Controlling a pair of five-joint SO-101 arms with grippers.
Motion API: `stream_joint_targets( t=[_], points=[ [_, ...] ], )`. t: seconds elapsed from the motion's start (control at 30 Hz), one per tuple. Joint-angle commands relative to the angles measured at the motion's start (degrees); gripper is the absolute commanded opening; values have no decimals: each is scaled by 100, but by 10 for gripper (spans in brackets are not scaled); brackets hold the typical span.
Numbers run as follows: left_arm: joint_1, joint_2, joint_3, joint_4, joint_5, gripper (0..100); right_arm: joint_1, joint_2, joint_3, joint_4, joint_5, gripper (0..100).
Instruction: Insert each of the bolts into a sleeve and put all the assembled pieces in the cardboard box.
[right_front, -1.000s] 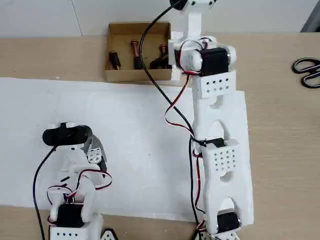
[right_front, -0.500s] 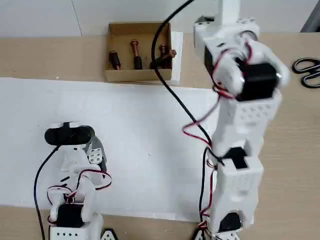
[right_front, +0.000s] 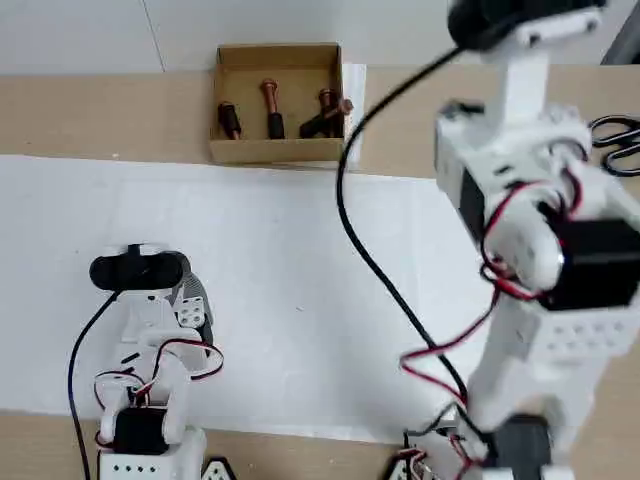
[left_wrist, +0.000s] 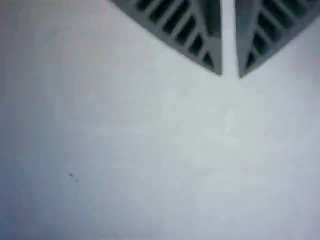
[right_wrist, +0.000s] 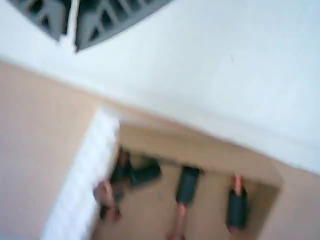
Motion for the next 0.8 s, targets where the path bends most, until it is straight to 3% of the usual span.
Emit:
stream_joint_targets(
  t=[0.0, 0.23, 0.53, 0.77],
  points=[
    [35, -62, -268, -9, -35, 6, 347, -971, 1319, -66, 18, 2],
    [35, -62, -251, -9, -26, 6, 919, -2800, 4448, -725, -149, 2],
    [35, -62, -242, -9, -18, 6, 919, -6105, 9222, -3046, 281, 2],
    [35, -62, -66, -9, -44, 6, 919, -8391, 11684, -3565, 431, 2]
  ],
)
